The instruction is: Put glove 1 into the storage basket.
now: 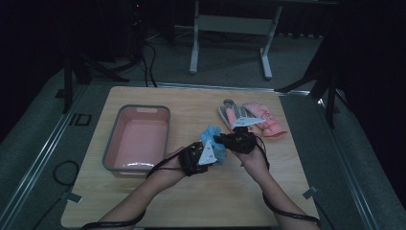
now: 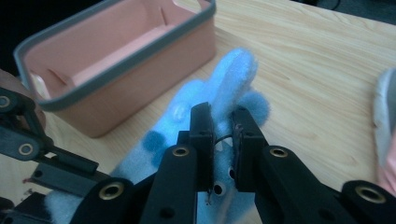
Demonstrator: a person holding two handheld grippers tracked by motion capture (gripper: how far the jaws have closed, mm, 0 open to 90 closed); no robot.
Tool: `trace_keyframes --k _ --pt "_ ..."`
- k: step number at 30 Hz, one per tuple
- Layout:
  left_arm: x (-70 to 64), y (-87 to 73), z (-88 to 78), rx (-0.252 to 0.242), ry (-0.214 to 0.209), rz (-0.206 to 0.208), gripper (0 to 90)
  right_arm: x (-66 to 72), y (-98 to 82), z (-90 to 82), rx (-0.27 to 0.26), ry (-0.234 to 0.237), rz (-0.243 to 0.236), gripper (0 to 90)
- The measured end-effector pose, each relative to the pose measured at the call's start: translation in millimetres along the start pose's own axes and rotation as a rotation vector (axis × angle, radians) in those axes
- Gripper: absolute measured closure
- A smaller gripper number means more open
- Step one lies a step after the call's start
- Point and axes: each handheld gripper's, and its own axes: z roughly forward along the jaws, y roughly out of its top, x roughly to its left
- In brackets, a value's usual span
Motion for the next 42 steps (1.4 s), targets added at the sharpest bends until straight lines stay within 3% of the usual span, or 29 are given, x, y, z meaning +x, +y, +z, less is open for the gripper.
trace_keyframes --k 14,36,42 --pt "19.5 -20.9 -37.1 0.013 0.051 -0.014 77.8 26.3 35.7 24.5 -0.016 0.043 -0.037 81.3" --pt "47.6 -69.5 -92.7 0.062 0.143 -0.065 77.8 75.9 87.8 81.6 -0.019 0.103 -0.112 81.3" --pt "54.7 -91.1 -110.0 0.088 0.175 -0.094 77.8 96.5 102.6 106.3 -0.010 0.130 -0.133 81.2"
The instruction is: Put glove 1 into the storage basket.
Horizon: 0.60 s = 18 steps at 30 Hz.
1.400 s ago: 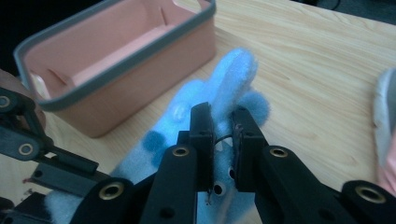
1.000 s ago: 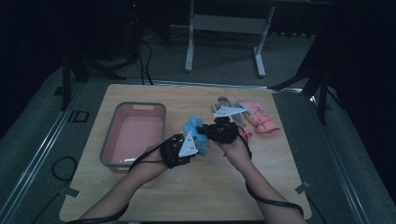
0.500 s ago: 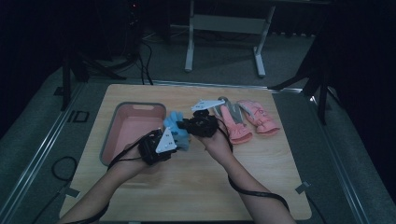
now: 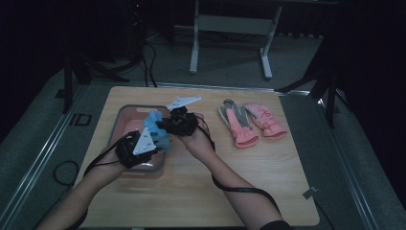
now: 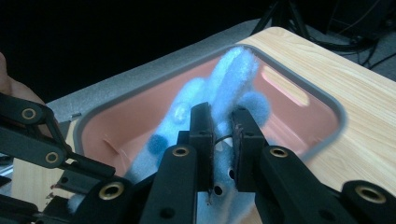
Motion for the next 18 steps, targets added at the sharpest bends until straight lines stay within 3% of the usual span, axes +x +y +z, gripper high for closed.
trace_keyframes --k 10,18 --pt "13.3 -27.6 -14.1 0.034 0.032 -0.042 77.8 16.9 16.0 36.7 0.002 0.046 0.000 81.3" --pt "16.7 -36.1 -9.5 0.052 0.042 -0.051 77.8 19.2 16.1 51.3 0.027 0.019 -0.007 81.2"
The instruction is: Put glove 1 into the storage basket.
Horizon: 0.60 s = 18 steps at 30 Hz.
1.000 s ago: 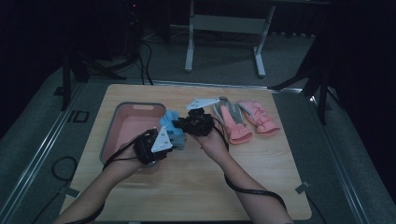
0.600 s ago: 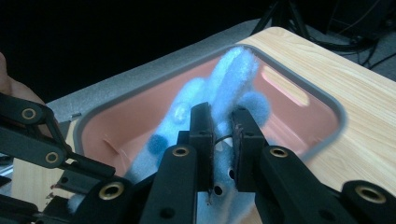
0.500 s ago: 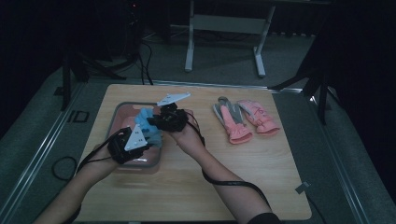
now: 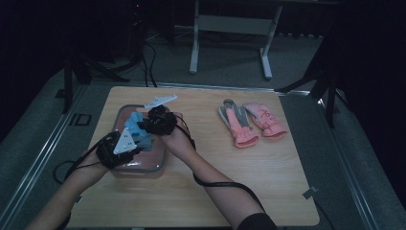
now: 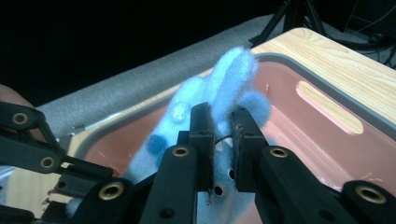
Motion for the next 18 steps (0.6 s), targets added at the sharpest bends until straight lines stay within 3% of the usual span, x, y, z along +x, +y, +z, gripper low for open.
trace_keyframes --k 5,14,18 --pt "4.3 -3.7 11.2 0.026 -0.021 -0.025 77.8 -2.8 -4.5 9.3 0.025 -0.037 -0.012 81.2" --pt "-4.4 -10.4 37.8 0.077 -0.049 -0.047 77.7 -15.4 -27.4 28.4 0.085 -0.046 0.034 81.2" --pt "-7.2 -13.0 47.9 0.114 -0.069 -0.064 77.7 -21.0 -39.1 34.5 0.130 -0.063 0.023 80.9"
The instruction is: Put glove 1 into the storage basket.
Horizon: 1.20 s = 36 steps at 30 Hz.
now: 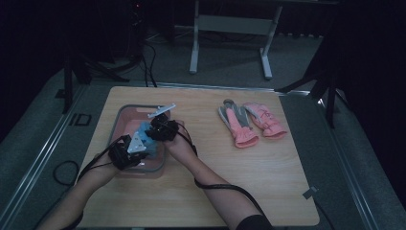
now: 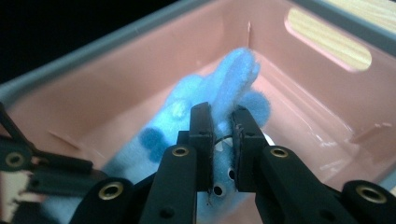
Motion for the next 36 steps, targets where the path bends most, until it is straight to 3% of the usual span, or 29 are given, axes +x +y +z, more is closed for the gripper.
trace_keyframes --k 9,15,17,20,25,27,29,31,32,36 --pt "2.0 -5.6 12.9 0.034 -0.021 -0.022 77.5 1.2 -1.6 16.3 0.059 -0.004 -0.035 80.7" --pt "5.6 -3.9 18.7 0.097 -0.041 -0.052 76.7 3.0 1.5 26.9 0.106 0.003 -0.036 78.7" --pt "7.3 -2.9 20.7 0.120 -0.052 -0.063 75.7 4.2 2.3 30.6 0.124 -0.003 -0.040 75.4" --pt "8.8 -2.3 22.3 0.139 -0.038 -0.076 70.3 5.5 3.5 34.3 0.134 -0.006 -0.041 61.0" --pt "10.4 -5.4 19.2 0.106 -0.014 -0.107 58.9 3.4 6.2 28.8 0.114 -0.008 -0.035 49.4" --pt "10.6 -7.0 17.2 0.097 0.015 -0.120 48.9 1.1 7.2 23.2 0.099 -0.008 -0.026 45.9" --pt "12.5 -9.2 12.8 0.062 0.042 -0.158 38.8 -2.3 7.4 16.6 0.073 -0.018 -0.022 41.7" --pt "14.9 -11.6 7.6 0.014 0.008 -0.192 24.5 -6.8 7.4 8.4 0.031 -0.010 -0.009 36.7" --pt "15.5 -12.2 4.5 -0.010 0.015 -0.203 20.2 -8.9 7.3 5.3 0.017 0.002 -0.002 31.6" --pt "17.4 -12.2 -4.5 -0.088 0.010 -0.258 15.7 -17.2 6.0 -7.9 -0.019 0.031 0.038 18.6"
